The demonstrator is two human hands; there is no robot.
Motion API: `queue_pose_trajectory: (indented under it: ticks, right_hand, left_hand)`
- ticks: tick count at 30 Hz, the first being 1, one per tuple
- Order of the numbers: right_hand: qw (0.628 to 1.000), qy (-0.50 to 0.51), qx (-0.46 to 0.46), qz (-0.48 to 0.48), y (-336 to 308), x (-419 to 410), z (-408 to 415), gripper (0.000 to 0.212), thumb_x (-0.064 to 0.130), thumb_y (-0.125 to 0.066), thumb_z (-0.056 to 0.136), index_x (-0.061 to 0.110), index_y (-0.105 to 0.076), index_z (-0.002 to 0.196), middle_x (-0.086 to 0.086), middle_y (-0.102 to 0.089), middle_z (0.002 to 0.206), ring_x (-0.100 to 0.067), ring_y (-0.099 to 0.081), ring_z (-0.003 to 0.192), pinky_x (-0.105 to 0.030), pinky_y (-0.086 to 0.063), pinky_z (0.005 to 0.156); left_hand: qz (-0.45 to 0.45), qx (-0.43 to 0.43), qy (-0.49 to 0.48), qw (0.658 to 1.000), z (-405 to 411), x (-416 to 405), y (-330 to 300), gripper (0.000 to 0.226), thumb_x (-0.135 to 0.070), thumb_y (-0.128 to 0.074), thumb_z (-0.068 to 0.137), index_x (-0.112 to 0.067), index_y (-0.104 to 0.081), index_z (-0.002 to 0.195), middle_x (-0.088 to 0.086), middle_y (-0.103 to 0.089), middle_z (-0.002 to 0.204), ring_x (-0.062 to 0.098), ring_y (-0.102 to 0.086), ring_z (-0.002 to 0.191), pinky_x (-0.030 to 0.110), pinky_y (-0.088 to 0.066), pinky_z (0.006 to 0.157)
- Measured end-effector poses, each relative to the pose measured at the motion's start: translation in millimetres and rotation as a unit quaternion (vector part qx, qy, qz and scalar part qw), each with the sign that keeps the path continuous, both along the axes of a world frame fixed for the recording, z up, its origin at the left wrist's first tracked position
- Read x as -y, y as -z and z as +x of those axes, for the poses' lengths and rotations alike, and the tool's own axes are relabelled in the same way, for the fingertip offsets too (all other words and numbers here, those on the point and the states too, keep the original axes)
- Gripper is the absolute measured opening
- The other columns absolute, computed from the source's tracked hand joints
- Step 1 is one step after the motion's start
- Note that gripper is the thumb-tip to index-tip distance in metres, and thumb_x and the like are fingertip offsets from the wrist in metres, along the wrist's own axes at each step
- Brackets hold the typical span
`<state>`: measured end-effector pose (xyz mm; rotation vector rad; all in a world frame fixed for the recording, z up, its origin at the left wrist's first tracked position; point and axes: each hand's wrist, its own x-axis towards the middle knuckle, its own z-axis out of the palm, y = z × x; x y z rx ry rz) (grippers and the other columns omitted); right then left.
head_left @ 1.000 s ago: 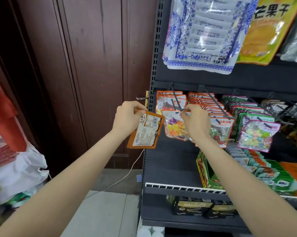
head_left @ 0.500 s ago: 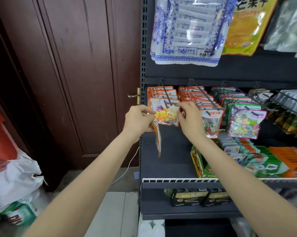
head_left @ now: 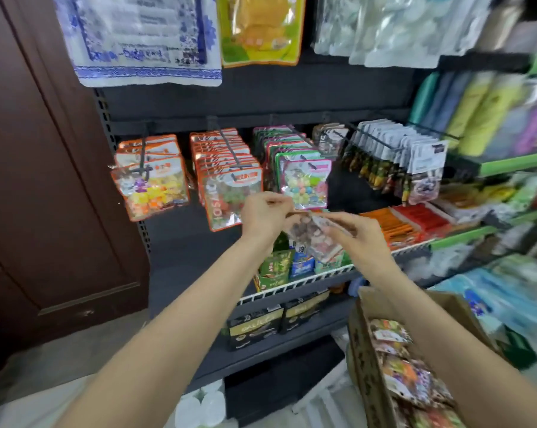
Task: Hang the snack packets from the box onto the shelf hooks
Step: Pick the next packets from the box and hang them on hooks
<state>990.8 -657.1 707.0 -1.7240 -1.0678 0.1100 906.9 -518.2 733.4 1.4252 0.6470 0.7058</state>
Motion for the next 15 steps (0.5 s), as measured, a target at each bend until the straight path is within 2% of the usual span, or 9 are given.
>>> queue_pose_trajectory:
  ticks: [1, 3, 5, 7, 11, 13, 15]
  right_hand:
    - [0.999, 0.037, 0.011, 0.007, 0.3, 11.4, 15.2, 0.022, 0.008, -0.06, 0.09, 0.025, -0.067, 0.102, 0.012, -0.067, 0.097, 0.011, -0.06, 0.084, -0.003, -0.044, 0.072]
    - [0.997, 0.076, 0.014, 0.014, 0.1, 32.6, 47.4, 0.016, 0.009, -0.06, 0.09, 0.021, -0.068, 0.096, 0.01, -0.067, 0.089, 0.015, -0.058, 0.078, -0.003, -0.042, 0.069]
    - [0.996, 0.089, 0.002, 0.028, -1.2, 51.8, 78.0, 0.013, 0.008, -0.061, 0.089, 0.019, -0.068, 0.091, 0.011, -0.067, 0.086, 0.014, -0.058, 0.077, -0.004, -0.042, 0.068]
    - [0.995, 0.092, -0.021, 0.039, -2.7, 66.6, 108.8, 0.012, 0.009, -0.063, 0.088, 0.019, -0.068, 0.092, 0.012, -0.067, 0.088, 0.013, -0.058, 0.078, -0.003, -0.042, 0.069]
    - [0.995, 0.06, -0.057, 0.046, -8.4, 82.8, 173.6, 0.013, 0.011, -0.068, 0.084, 0.016, -0.065, 0.096, 0.007, -0.065, 0.093, 0.01, -0.059, 0.077, -0.008, -0.044, 0.068]
    - [0.997, 0.036, -0.048, 0.039, -10.2, 82.7, 203.5, 0.022, 0.012, -0.071, 0.082, 0.017, -0.063, 0.102, 0.004, -0.064, 0.104, 0.0, -0.059, 0.093, -0.017, -0.047, 0.079]
    - [0.998, 0.022, -0.038, 0.042, -11.3, 76.5, 227.3, 0.025, 0.012, -0.071, 0.082, 0.02, -0.062, 0.103, 0.006, -0.063, 0.106, -0.005, -0.058, 0.09, -0.024, -0.046, 0.077]
  left_hand:
    - [0.029, -0.011, 0.009, 0.999, 15.0, 9.3, 2.9, 0.012, -0.005, -0.06, 0.09, -0.01, -0.066, 0.082, 0.003, -0.064, 0.088, 0.021, -0.066, 0.088, 0.033, -0.059, 0.076]
    - [0.076, -0.016, 0.04, 0.996, 41.6, 32.5, 5.5, 0.01, -0.016, -0.056, 0.094, -0.011, -0.065, 0.094, 0.009, -0.067, 0.096, 0.018, -0.068, 0.081, 0.034, -0.059, 0.074]
    - [0.154, -0.017, 0.054, 0.986, 68.1, 54.5, 8.7, 0.022, -0.024, -0.053, 0.096, -0.012, -0.057, 0.114, 0.003, -0.064, 0.096, 0.009, -0.064, 0.078, 0.027, -0.058, 0.072]
    - [0.274, -0.03, 0.043, 0.96, 92.2, 72.3, 11.9, 0.031, -0.027, -0.052, 0.096, -0.017, -0.048, 0.125, -0.008, -0.055, 0.094, 0.001, -0.055, 0.082, 0.015, -0.049, 0.074]
    - [0.444, -0.049, 0.015, 0.895, 140.4, 90.4, 24.3, 0.045, -0.028, -0.061, 0.091, -0.022, -0.044, 0.133, 0.001, -0.043, 0.124, 0.01, -0.043, 0.112, 0.019, -0.036, 0.095]
    - [0.48, -0.086, 0.037, 0.872, 162.0, 93.1, 26.6, 0.051, -0.026, -0.065, 0.089, -0.027, -0.044, 0.135, 0.0, -0.038, 0.132, 0.013, -0.044, 0.115, 0.015, -0.033, 0.093]
    - [0.462, -0.123, 0.049, 0.877, 179.3, 94.1, 24.7, 0.051, -0.028, -0.066, 0.087, -0.031, -0.046, 0.134, -0.001, -0.043, 0.128, 0.013, -0.05, 0.107, 0.013, -0.033, 0.084]
